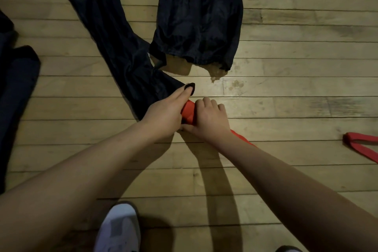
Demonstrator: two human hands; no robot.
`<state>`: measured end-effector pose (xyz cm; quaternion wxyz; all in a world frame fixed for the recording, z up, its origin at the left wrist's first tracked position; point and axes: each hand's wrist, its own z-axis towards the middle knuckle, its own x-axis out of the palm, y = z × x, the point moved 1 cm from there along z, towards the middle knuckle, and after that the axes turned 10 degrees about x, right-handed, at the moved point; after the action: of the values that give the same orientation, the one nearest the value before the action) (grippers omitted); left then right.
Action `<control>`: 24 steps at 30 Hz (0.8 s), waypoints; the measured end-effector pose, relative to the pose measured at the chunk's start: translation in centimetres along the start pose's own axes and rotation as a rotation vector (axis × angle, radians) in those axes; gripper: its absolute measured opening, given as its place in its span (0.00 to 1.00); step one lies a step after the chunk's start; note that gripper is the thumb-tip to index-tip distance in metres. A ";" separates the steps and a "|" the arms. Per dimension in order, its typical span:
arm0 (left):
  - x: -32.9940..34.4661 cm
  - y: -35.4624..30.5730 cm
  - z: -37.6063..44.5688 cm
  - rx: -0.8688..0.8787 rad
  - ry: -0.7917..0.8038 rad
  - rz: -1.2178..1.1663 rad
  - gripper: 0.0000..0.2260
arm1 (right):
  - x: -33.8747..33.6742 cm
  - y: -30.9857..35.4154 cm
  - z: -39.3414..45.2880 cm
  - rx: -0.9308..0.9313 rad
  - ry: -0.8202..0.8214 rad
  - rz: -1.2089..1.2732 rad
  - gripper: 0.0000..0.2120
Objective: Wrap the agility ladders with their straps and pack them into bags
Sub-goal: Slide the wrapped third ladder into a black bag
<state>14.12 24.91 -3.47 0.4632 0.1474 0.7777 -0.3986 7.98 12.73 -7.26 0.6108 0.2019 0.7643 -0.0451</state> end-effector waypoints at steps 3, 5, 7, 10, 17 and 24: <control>0.5 0.0 -0.5 0.030 0.011 0.067 0.36 | 0.2 -1.4 -1.6 -0.005 0.026 -0.039 0.33; 1.0 -0.5 -0.9 0.066 0.030 0.095 0.36 | 0.0 -2.5 -2.9 0.012 0.024 -0.039 0.29; 1.5 -0.6 -1.1 0.089 0.038 0.097 0.35 | -0.2 -3.3 -3.8 0.028 0.037 -0.022 0.27; 1.8 -1.3 -1.5 0.120 0.024 0.097 0.35 | -0.5 -4.7 -5.3 0.079 0.052 -0.035 0.25; 1.2 -3.1 -1.5 0.164 0.035 0.110 0.35 | -1.5 -4.7 -5.5 0.044 0.120 -0.103 0.28; 0.5 -0.8 -1.9 0.153 0.018 0.116 0.34 | -1.5 -1.4 -2.6 0.053 0.116 0.115 0.26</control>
<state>12.26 25.72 -2.98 0.4658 0.2309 0.7392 -0.4281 5.35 11.85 -5.40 0.5613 0.2641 0.7842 -0.0184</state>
